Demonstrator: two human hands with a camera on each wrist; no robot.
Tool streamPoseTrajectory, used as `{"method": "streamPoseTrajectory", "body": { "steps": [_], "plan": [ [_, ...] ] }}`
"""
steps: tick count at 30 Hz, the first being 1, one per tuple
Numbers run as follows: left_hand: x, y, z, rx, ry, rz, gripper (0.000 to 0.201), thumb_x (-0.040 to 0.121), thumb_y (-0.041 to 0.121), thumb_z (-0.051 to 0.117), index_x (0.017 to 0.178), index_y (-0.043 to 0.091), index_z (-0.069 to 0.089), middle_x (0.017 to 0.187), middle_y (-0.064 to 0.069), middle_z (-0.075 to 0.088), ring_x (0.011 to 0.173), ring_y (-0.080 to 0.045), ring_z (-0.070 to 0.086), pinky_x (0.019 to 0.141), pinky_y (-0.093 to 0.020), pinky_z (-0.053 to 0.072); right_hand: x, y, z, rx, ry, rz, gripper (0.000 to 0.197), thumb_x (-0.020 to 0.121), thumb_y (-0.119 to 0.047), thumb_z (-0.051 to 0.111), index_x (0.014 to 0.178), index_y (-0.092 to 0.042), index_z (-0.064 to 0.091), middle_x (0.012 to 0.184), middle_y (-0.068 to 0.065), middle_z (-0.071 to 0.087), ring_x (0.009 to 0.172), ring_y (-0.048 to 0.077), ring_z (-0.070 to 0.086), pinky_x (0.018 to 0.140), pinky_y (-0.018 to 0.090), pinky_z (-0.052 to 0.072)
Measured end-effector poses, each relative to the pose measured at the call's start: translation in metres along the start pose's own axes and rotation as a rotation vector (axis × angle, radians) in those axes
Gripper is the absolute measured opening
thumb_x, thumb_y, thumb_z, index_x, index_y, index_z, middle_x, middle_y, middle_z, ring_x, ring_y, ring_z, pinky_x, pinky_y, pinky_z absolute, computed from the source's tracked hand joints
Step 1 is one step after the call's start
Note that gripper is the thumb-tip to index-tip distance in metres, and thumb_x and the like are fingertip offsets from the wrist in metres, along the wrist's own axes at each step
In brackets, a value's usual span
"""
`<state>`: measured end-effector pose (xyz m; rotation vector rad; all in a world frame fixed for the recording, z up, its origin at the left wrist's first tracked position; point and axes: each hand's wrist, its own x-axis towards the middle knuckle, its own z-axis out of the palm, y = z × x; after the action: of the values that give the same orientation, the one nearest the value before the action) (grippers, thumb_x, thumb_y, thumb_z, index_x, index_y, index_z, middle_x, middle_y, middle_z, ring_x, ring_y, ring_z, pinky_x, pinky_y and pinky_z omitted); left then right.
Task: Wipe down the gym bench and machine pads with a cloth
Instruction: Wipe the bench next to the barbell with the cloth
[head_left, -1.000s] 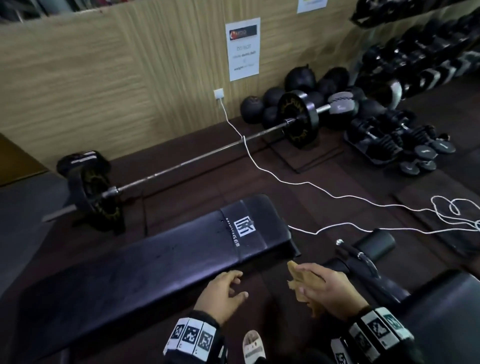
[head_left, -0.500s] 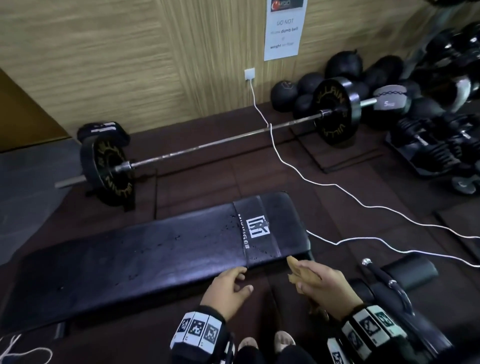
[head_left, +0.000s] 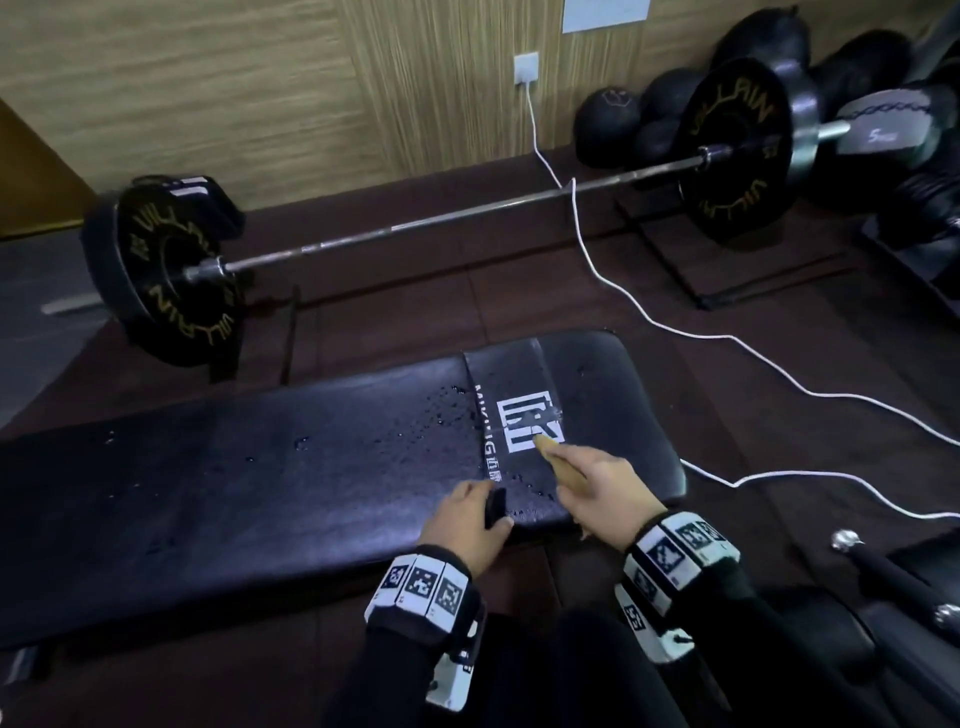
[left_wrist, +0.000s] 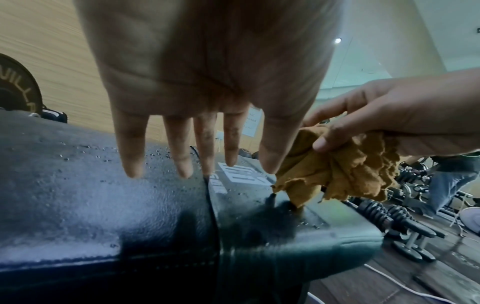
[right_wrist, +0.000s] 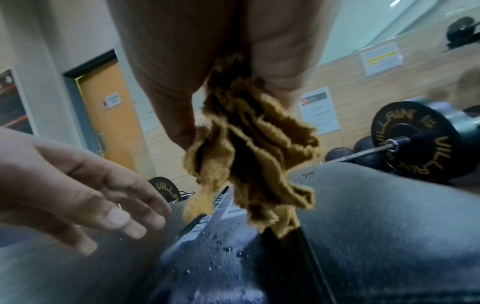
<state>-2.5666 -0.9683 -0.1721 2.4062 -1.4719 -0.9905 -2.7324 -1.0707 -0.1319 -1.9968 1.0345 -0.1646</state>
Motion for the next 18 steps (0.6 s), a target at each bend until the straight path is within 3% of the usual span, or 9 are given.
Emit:
{"method": "streamPoseTrajectory", "body": {
  "steps": [3,6,9,12,14,18],
  "plan": [
    [0.019,-0.016,0.016,0.091,0.072,-0.011,0.058,0.091,0.044,0.051,0.143,0.030,0.031,0.155,0.004,0.023,0.142,-0.017,0.021,0.115,-0.048,0.021,0.016,0.023,0.023,-0.039,0.007,-0.044,0.062,0.081,-0.003,0.059,0.137,-0.025,0.046,0.145,-0.001,0.042,0.135,0.016,0.038,0.104,0.004,0.018],
    [0.028,-0.035,0.036,0.164,0.154,0.029,0.058,0.094,0.049,0.041,0.146,0.042,0.017,0.159,0.015,-0.001,0.146,-0.008,-0.005,0.114,-0.054,-0.005,0.021,0.049,0.049,-0.191,-0.004,-0.075,0.071,0.081,-0.014,0.059,0.145,-0.027,0.031,0.157,-0.008,0.010,0.145,0.019,0.015,0.110,0.020,0.017],
    [0.032,-0.048,0.056,0.239,0.292,0.096,0.055,0.094,0.059,0.021,0.146,0.049,0.005,0.155,0.022,-0.014,0.141,0.000,-0.020,0.111,-0.049,-0.020,0.024,0.064,0.076,-0.379,0.062,-0.101,0.077,0.086,-0.031,0.049,0.151,-0.024,0.007,0.155,-0.007,-0.017,0.146,0.015,-0.007,0.115,0.032,-0.005],
    [0.031,-0.054,0.071,0.285,0.472,0.138,0.055,0.092,0.059,0.012,0.146,0.049,0.016,0.156,0.020,0.001,0.146,-0.007,-0.006,0.115,-0.048,-0.012,0.025,0.062,0.097,-0.546,0.182,-0.135,0.067,0.087,-0.036,0.027,0.151,-0.021,0.012,0.158,0.008,-0.006,0.146,0.023,-0.008,0.114,0.037,-0.010],
    [0.033,-0.057,0.077,0.291,0.539,0.152,0.053,0.093,0.057,0.017,0.144,0.048,0.026,0.156,0.018,0.015,0.146,-0.012,0.009,0.117,-0.050,0.000,0.021,0.062,0.107,-0.563,0.249,-0.157,0.069,0.083,-0.039,0.012,0.150,-0.024,0.017,0.158,0.003,0.006,0.146,0.022,-0.002,0.114,0.037,-0.010],
    [0.036,-0.057,0.082,0.297,0.589,0.146,0.051,0.094,0.053,0.021,0.143,0.046,0.033,0.154,0.015,0.026,0.144,-0.014,0.020,0.116,-0.051,0.009,0.007,0.064,0.121,-0.470,0.386,-0.196,0.060,0.083,-0.037,0.025,0.138,-0.027,0.048,0.145,-0.006,0.041,0.143,0.019,0.014,0.114,0.047,0.002]
  ]
}}
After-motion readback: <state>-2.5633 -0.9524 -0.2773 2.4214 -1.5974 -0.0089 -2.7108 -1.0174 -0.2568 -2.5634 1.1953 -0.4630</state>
